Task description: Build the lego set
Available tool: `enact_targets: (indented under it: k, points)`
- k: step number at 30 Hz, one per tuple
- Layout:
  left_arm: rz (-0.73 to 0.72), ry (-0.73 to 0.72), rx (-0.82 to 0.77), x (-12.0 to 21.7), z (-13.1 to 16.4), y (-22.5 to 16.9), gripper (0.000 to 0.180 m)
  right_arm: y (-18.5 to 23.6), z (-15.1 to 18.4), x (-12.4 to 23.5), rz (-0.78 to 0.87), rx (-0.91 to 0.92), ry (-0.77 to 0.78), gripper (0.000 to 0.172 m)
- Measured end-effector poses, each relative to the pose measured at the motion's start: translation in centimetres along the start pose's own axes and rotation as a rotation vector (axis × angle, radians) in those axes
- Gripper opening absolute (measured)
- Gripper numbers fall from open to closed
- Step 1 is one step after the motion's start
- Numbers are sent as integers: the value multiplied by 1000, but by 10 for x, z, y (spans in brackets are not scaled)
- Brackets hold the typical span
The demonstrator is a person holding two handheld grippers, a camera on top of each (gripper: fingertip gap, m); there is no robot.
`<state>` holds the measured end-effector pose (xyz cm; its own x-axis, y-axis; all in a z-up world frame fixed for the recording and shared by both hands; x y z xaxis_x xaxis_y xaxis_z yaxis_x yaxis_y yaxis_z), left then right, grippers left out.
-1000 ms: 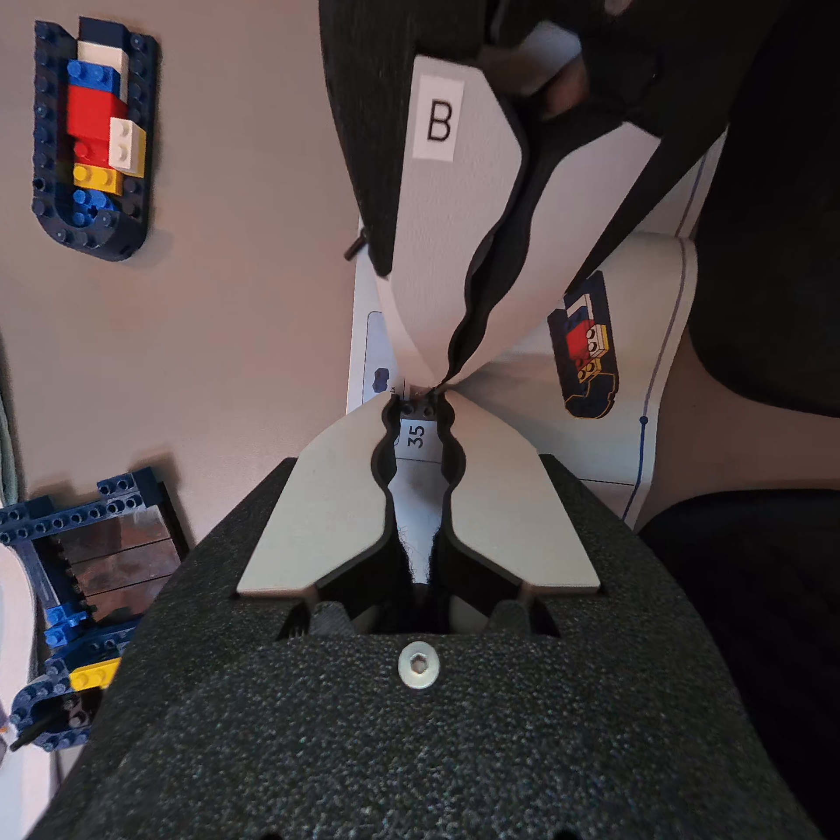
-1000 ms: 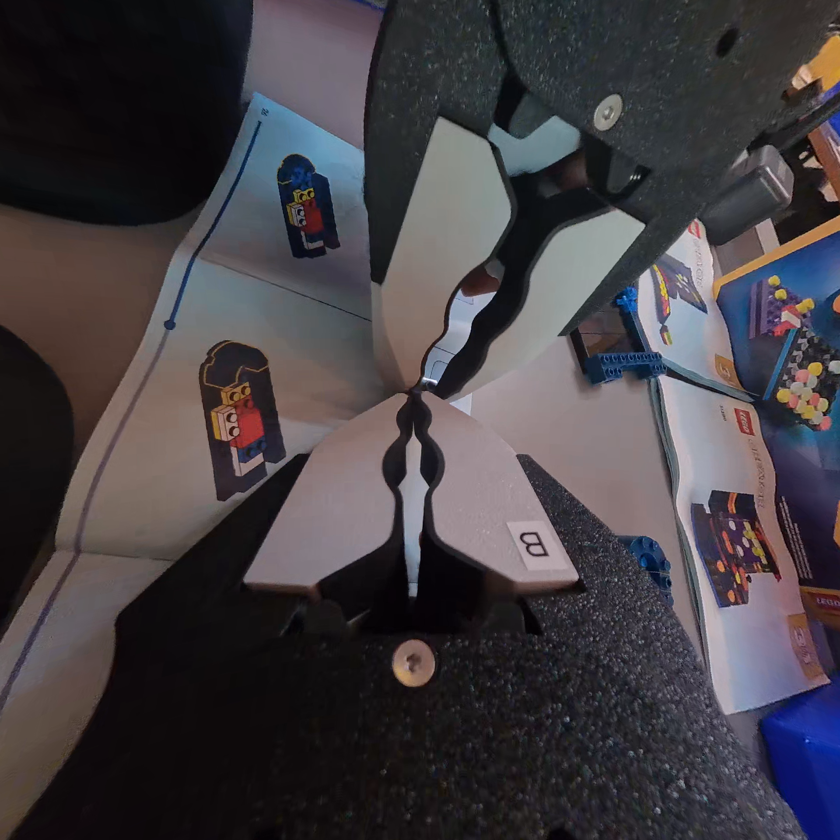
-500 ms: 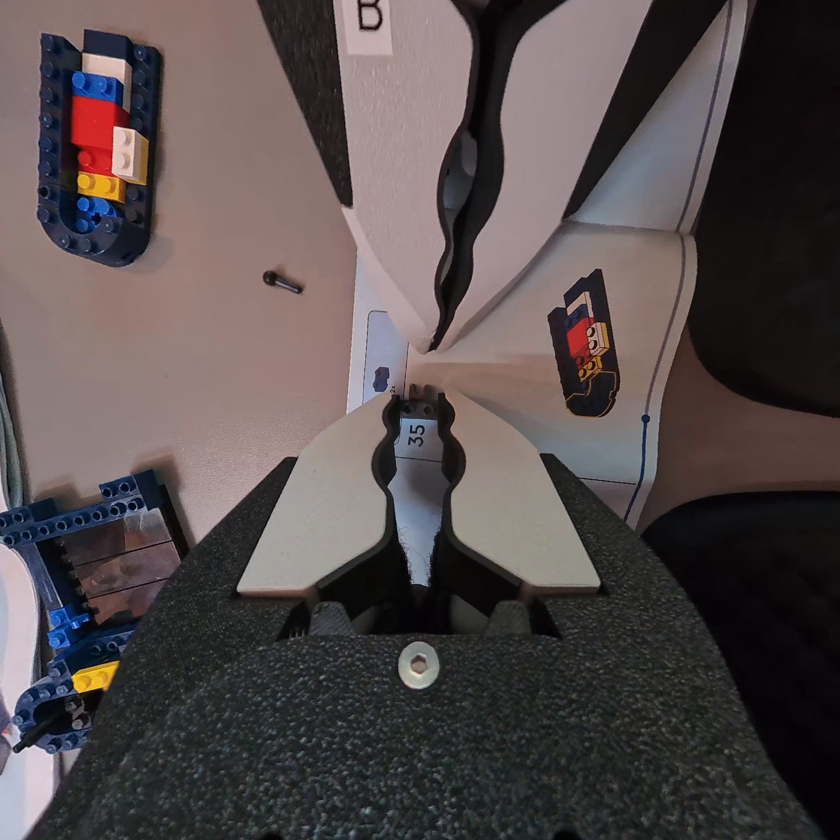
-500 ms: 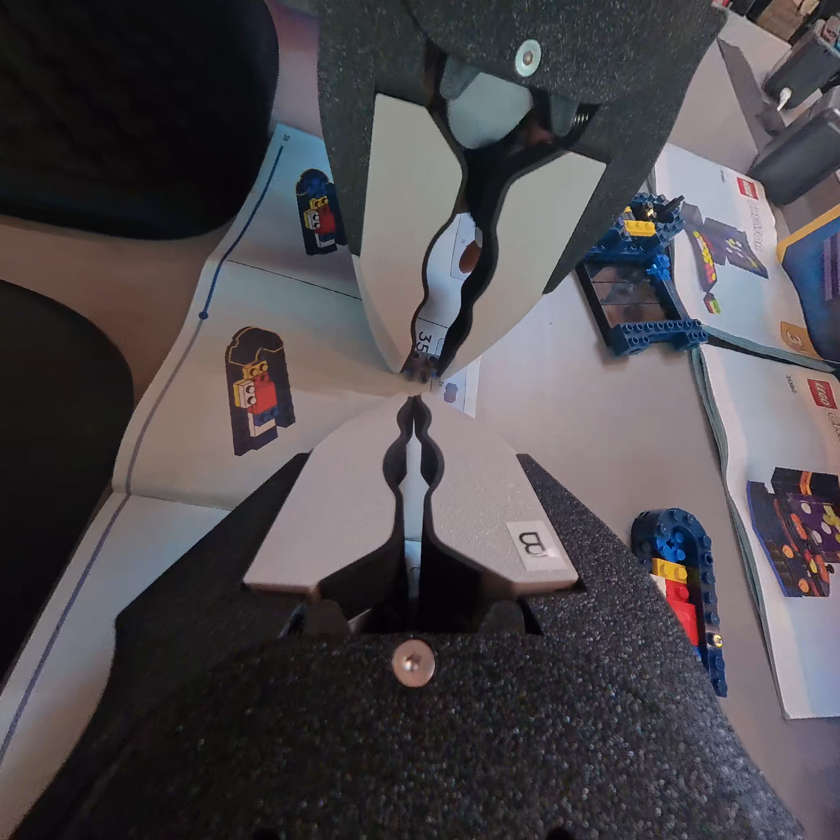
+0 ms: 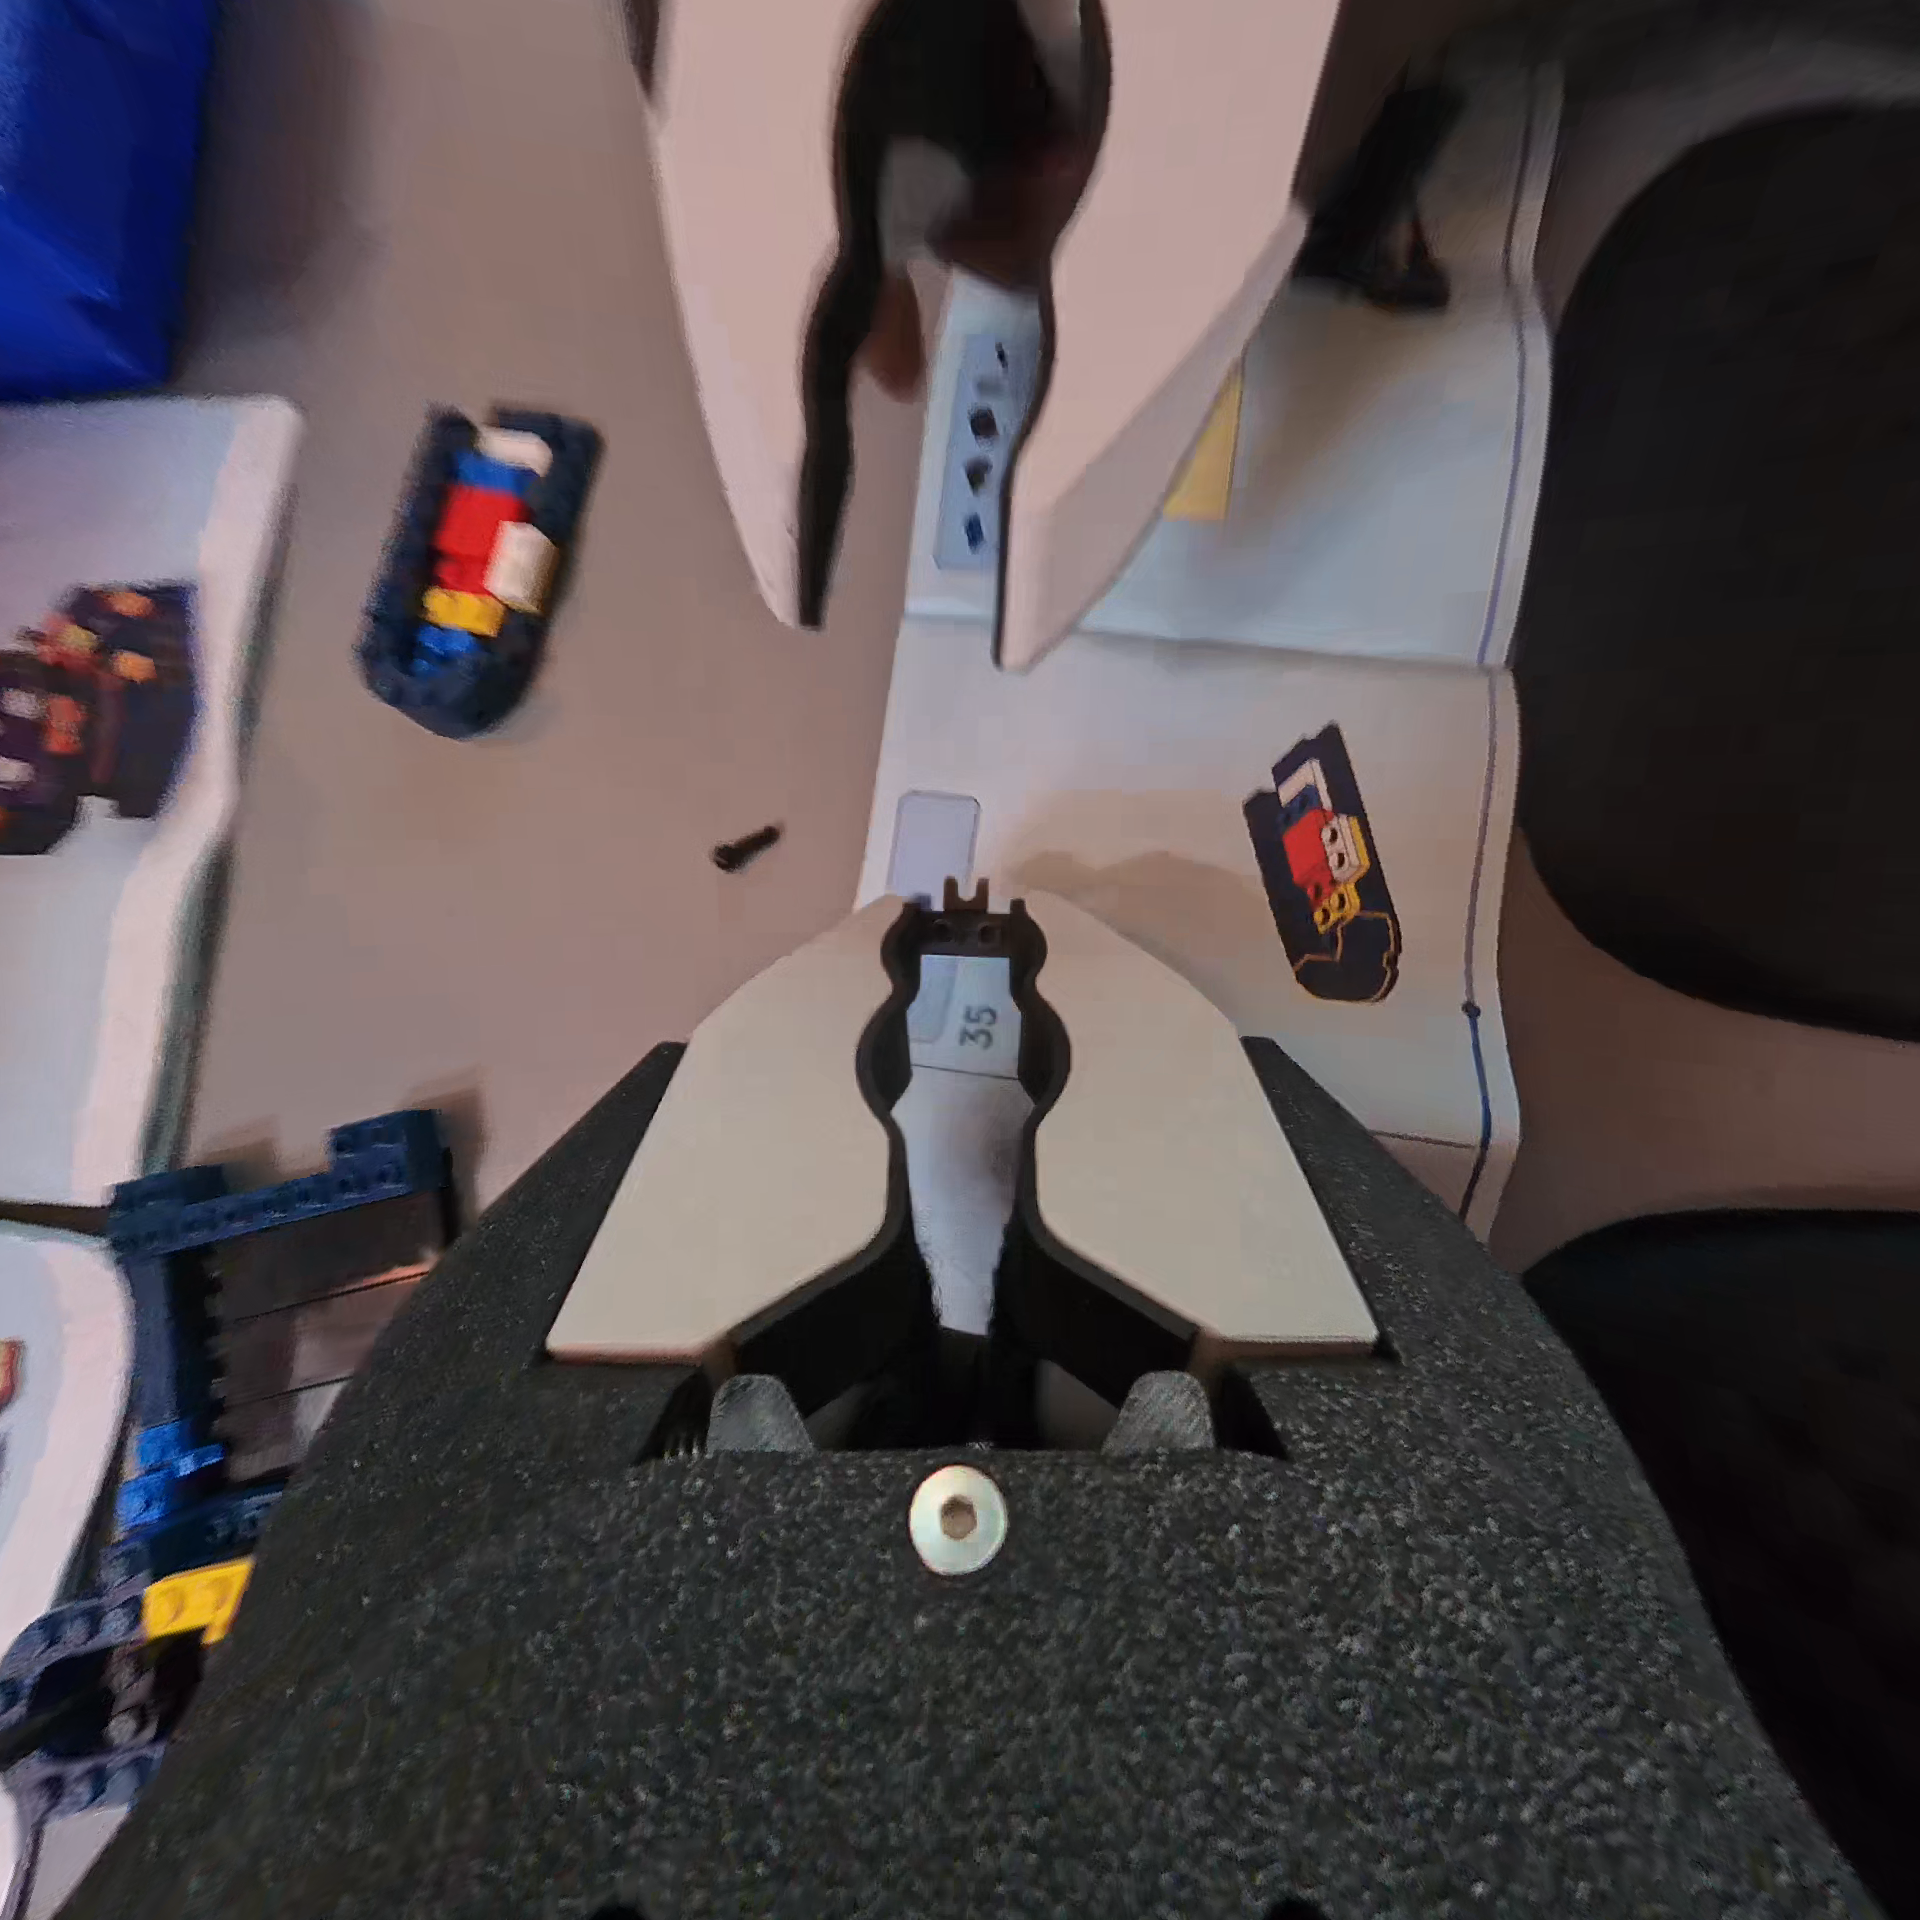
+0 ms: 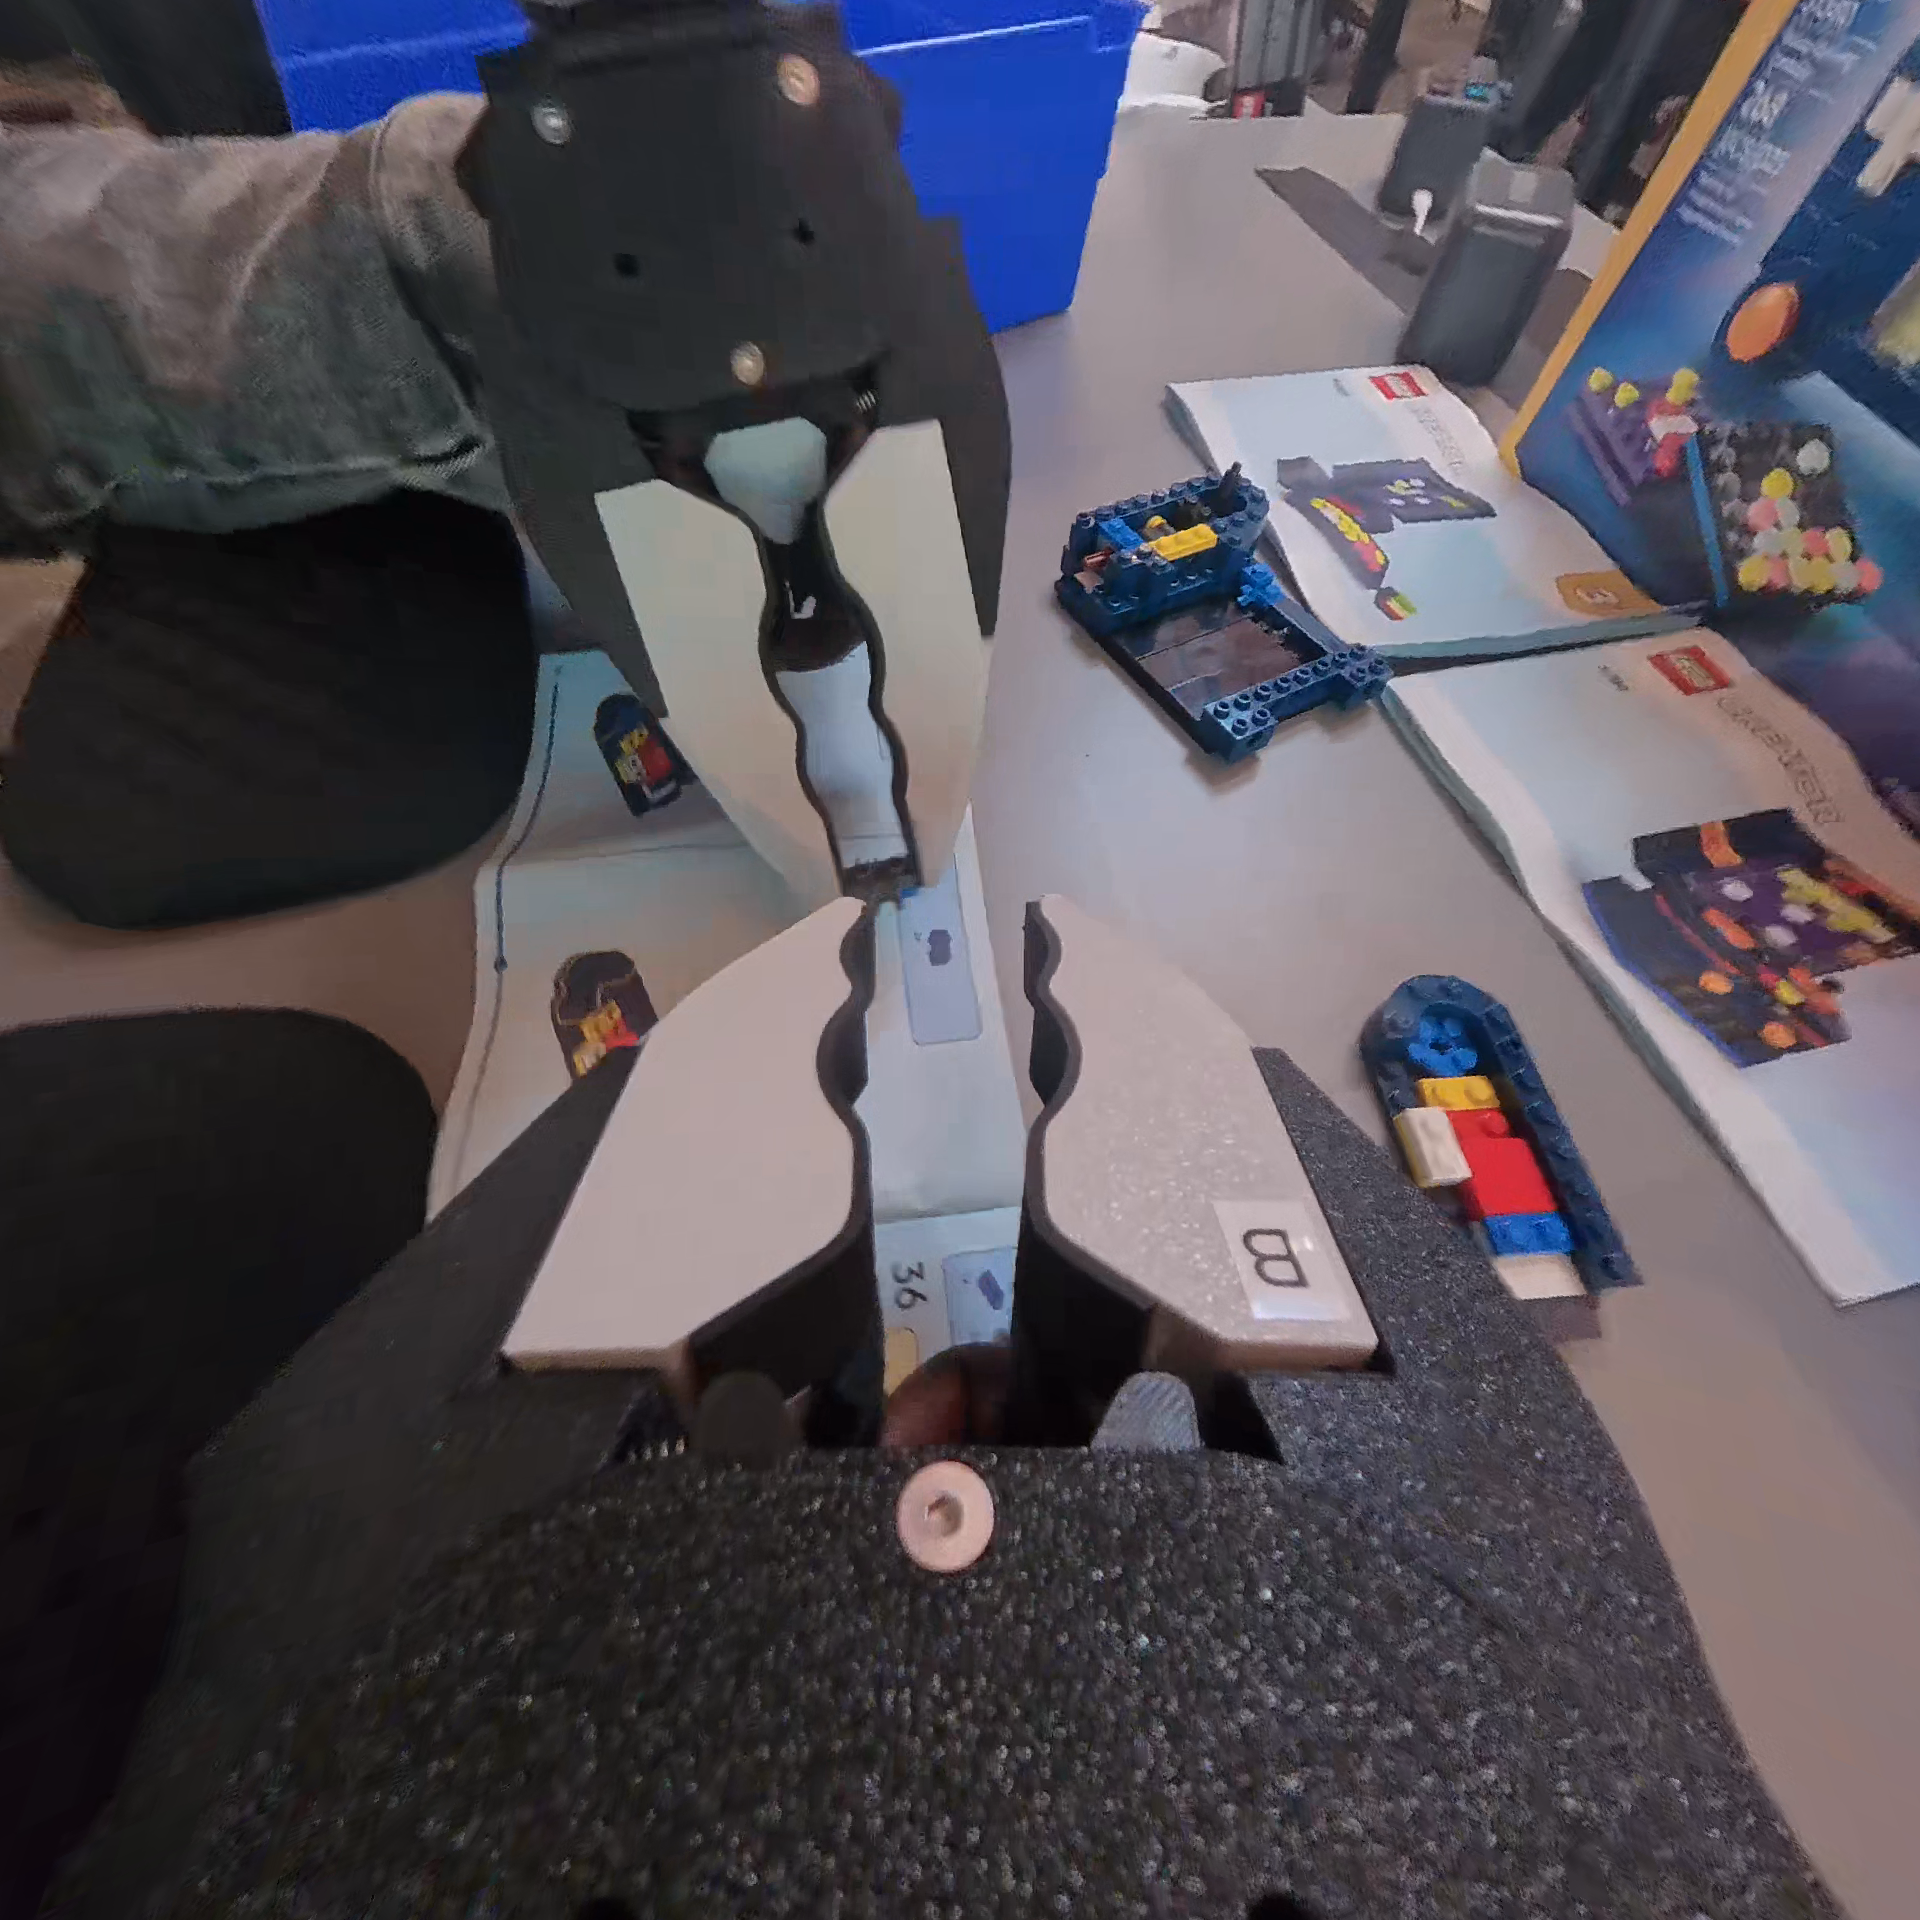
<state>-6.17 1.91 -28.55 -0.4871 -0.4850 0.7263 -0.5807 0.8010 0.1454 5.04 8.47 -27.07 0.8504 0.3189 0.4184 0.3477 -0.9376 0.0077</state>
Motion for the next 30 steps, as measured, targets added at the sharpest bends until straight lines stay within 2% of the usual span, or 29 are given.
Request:
enact_targets:
  k: [3, 5, 7, 9, 12, 15, 20, 21, 25, 26, 28, 30]
  points:
    - [-210, -192, 3, 19, -10, 7, 16, -1, -6, -4, 3, -174, -92, 28]
    - [-417, -312, -35, 33, -16, 8, 16, -2, -13, -6, -39, -353, -227, 28]
    - [-625, -370, -118, 44, -21, 6, 16, -3, -20, -9, -80, -496, -340, 28]
    - [-770, -369, -222, 47, -23, 0, 16, -1, -26, -12, -86, -520, -394, 26]
    - [-833, -366, -299, 40, -24, -6, 16, 1, -31, -14, -32, -462, -417, 25]
    - [-782, -351, -311, 34, -23, -8, 16, 0, -33, -8, -60, -476, -489, 16]
    - [-774, -329, -369, 33, -23, -11, 16, 0, -26, -19, -53, -459, -404, 19]
    - [-773, -331, -377, 33, -23, -12, 16, 0, -25, -19, -49, -452, -404, 11]
    - [-721, -413, -335, 36, -25, -13, 16, 1, -25, -16, -68, -407, -438, 8]
    - [-677, -483, -279, 40, -26, -12, 19, 2, -27, -13, -101, -384, -469, 8]
    - [-520, -659, -70, 53, -27, -8, 28, 5, -32, -3, -156, -308, -558, 8]
    - [-242, -826, 227, 63, -27, -3, 29, 12, -37, 3, -184, -209, -623, 8]
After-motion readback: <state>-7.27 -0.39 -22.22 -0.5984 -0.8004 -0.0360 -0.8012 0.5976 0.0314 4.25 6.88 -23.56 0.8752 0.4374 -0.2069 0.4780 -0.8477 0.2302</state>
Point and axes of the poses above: each gripper's, where its closed fingertips meet, x back along the fingers, z out of its underside, y = z × x across the jaws, the point moved 7 cm from there along x, back along the fingers, and after that the axes turned 4 degrees about -z, right-handed, at the moved point
